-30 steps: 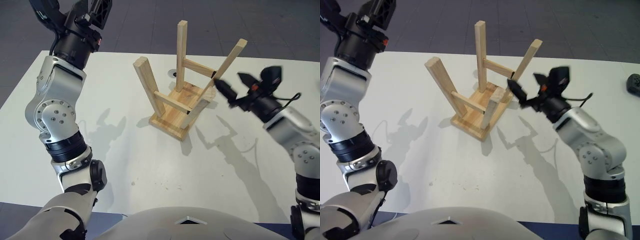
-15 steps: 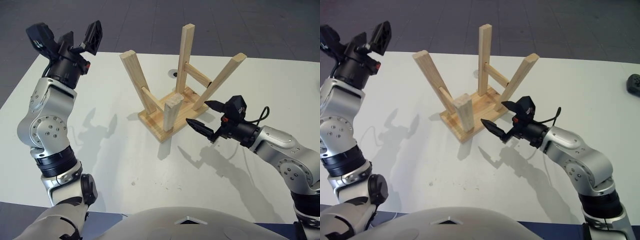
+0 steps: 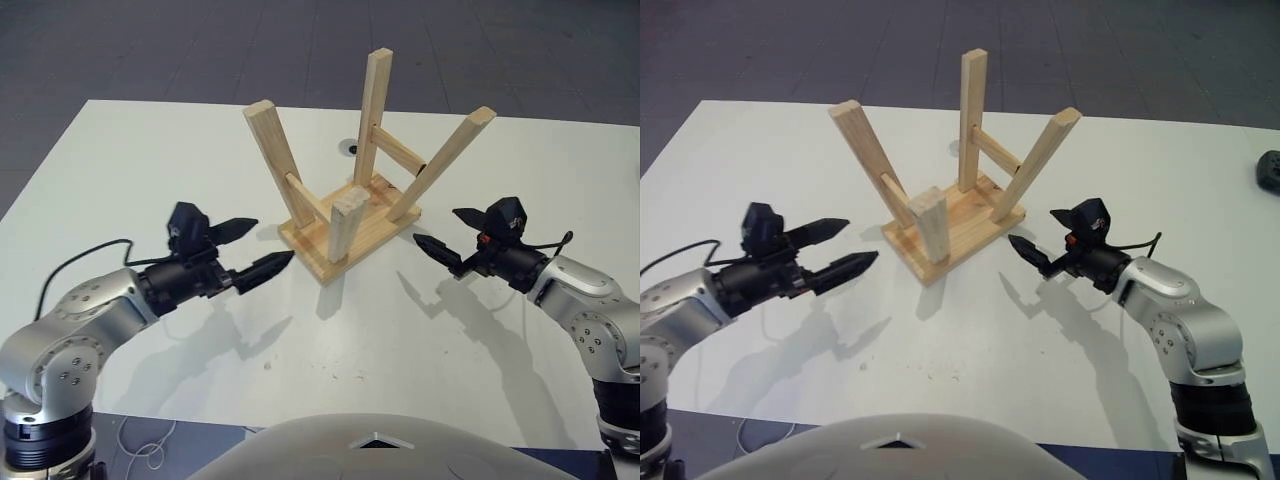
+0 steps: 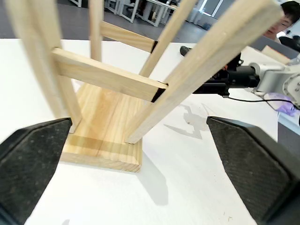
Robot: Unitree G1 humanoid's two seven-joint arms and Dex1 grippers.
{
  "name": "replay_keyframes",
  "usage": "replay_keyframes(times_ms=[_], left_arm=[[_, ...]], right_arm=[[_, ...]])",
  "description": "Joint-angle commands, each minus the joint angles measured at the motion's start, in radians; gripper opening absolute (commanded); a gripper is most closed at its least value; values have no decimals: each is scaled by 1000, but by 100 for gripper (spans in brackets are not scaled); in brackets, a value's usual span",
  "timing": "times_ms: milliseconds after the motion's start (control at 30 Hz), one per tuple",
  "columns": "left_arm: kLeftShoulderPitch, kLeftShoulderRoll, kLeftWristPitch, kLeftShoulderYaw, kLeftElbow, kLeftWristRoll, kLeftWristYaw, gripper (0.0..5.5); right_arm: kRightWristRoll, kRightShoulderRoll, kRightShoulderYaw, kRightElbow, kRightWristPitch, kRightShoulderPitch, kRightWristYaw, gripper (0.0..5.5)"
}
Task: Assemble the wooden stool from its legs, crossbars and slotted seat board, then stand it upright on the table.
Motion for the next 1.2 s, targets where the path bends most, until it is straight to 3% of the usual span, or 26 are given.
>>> replay_keyframes(times_ms=[33, 233, 467, 767, 933, 1100, 1200], left_arm=[[-90, -103, -81, -214, 18, 178, 82, 536], [-169, -179, -177, -410, 85, 378, 99, 536], [-152, -135, -271, -454, 184, 514, 42, 424], [-252, -298, -353, -500, 347, 594, 57, 268], [-264, -296, -347, -476, 340, 599, 22, 191], [-207, -182, -342, -354, 328, 537, -92, 118], [-177, -103, -367, -281, 347, 493, -199, 112]], right_arm=[[-17, 25, -10, 6, 9, -20, -1, 540], [-39, 48, -13, 3, 14, -20, -5, 540], [-66, 64, -12, 15, 6, -26, 2, 540], [-101, 100, 2, 10, -3, -24, -1, 540], [-123, 109, 5, 11, -6, -25, 2, 540], [-100, 109, -16, 15, -9, -23, 43, 540], [-48, 83, -47, 32, -3, -13, 127, 540]])
